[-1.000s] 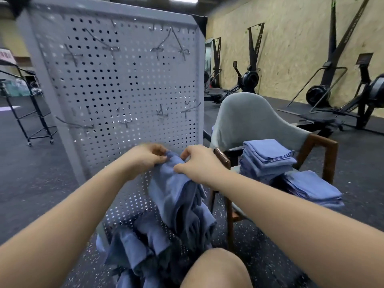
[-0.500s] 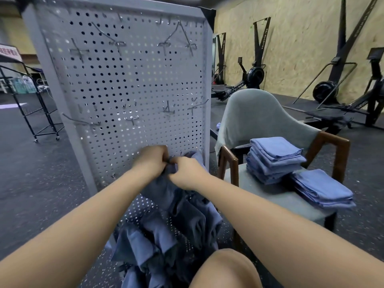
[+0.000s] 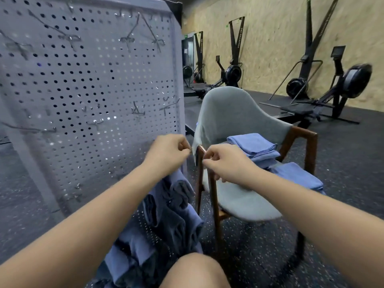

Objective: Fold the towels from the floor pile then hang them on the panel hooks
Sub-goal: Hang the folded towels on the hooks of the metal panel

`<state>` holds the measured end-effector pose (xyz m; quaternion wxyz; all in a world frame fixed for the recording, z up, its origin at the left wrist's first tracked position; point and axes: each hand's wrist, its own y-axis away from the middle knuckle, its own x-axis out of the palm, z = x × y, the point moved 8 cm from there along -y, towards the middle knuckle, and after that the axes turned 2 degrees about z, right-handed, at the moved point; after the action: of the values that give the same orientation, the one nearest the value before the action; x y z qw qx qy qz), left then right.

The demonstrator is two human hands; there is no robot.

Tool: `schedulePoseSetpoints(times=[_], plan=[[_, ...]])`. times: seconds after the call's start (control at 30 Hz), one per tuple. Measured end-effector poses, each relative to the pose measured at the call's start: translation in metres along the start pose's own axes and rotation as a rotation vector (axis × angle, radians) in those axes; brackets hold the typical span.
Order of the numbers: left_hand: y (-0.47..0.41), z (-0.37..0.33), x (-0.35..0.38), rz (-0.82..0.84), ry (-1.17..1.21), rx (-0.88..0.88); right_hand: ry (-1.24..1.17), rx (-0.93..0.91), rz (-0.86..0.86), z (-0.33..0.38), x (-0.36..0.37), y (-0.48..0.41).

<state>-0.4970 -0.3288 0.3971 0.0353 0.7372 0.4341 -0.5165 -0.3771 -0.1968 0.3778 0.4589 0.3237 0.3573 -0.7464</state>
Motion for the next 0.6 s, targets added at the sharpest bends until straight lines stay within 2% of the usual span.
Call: schedulePoseSetpoints(times=[0.2,0.37,0.47,0.6], plan=[[-0.022,-0.098,0.104,0.13,0.087,0.123,0.075,0.3,-0.113,-0.141,-0.051,0.019],[-0.038,-0.155,0.213,0.371,0.255,0.09,0.248,0.47,-0.13,-0.248,-0.06,0.056],[-0.05,-0.173,0.268,0.417,0.337,0.072,0.294,0.515,-0.151,-0.298,-0.061,0.07],[-0.071,-0.18,0.322,0.407,0.209,0.096,0.397,0.466,-0.122,-0.325,-0.062,0.076]])
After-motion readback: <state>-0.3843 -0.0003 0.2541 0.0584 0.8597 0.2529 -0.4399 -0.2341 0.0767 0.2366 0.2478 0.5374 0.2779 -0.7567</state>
